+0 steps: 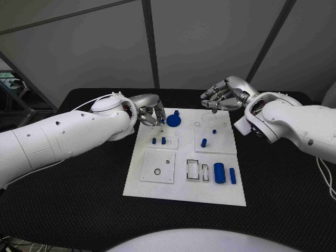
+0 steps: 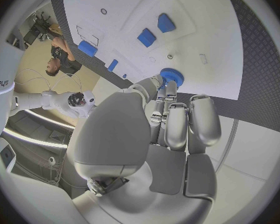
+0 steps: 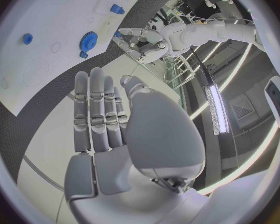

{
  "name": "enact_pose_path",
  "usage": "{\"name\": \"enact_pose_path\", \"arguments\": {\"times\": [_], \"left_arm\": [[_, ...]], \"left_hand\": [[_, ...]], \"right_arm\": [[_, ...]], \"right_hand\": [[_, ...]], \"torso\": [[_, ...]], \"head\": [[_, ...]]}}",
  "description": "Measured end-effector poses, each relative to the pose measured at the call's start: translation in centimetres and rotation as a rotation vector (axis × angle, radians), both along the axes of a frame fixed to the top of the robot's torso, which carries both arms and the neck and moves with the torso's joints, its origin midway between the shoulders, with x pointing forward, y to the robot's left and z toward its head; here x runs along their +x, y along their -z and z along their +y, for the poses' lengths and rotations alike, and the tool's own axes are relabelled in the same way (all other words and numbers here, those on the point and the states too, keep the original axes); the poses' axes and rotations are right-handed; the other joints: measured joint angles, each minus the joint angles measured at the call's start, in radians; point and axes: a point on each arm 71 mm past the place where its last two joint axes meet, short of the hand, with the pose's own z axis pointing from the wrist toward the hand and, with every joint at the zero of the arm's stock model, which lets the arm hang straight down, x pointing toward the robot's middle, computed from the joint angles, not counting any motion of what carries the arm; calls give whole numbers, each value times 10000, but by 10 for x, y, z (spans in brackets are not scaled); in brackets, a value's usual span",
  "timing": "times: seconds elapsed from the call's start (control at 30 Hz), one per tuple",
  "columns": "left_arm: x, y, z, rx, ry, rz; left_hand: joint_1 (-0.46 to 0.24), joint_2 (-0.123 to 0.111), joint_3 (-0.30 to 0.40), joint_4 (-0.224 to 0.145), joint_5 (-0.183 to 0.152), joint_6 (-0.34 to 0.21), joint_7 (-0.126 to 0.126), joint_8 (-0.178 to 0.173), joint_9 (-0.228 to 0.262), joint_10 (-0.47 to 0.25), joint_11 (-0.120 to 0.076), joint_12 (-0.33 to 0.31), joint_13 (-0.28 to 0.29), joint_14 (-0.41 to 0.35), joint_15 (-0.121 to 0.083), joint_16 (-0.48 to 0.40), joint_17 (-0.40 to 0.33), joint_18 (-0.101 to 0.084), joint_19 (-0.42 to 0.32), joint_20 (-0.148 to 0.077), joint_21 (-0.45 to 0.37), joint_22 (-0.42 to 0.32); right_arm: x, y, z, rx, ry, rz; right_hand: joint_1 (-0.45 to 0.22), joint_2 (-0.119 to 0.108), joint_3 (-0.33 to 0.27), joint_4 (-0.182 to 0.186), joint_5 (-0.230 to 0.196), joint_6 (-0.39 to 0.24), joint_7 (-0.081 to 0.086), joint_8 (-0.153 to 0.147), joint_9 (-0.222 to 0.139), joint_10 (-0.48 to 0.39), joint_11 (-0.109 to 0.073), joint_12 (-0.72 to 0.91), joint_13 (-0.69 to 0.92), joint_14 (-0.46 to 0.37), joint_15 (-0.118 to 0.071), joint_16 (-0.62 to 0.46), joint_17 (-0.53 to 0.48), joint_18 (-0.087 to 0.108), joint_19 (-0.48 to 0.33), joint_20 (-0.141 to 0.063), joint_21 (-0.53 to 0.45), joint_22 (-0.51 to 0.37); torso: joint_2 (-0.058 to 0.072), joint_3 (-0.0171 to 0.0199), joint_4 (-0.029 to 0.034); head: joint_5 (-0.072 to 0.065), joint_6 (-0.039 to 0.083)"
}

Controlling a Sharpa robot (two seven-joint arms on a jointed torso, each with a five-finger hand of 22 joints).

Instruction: Assemble the parts on the task board

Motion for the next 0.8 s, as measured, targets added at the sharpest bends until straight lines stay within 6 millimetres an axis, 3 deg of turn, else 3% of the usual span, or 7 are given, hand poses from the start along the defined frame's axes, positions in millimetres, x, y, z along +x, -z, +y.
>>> {"name": "enact_pose_path", "arguments": {"times": [0.4,0.8], "left_arm": [[-3,14,5,96,-144,476],[1,20,5,178,-283,671]], "left_hand": [[1,0,0,0,0,36,-37,0,-6,-1,0,0,0,0,0,0,-11,1,-1,0,0,-1],[2,0,-1,0,0,35,-37,-37,-23,35,-35,-35,-10,0,0,-1,-10,1,-1,0,0,-1]], "right_arm": [[0,0,1,-2,-13,10],[0,0,1,-2,-22,14]], "right_hand": [[0,0,0,0,0,0,0,0,0,0,0,0,-1,0,0,0,8,1,0,0,0,0],[0,0,0,0,0,0,0,0,0,0,0,0,-2,0,0,0,6,0,0,0,0,0]], "torso": [[15,-2,-35],[23,3,-31]], "head": [[44,21],[23,1]]}}
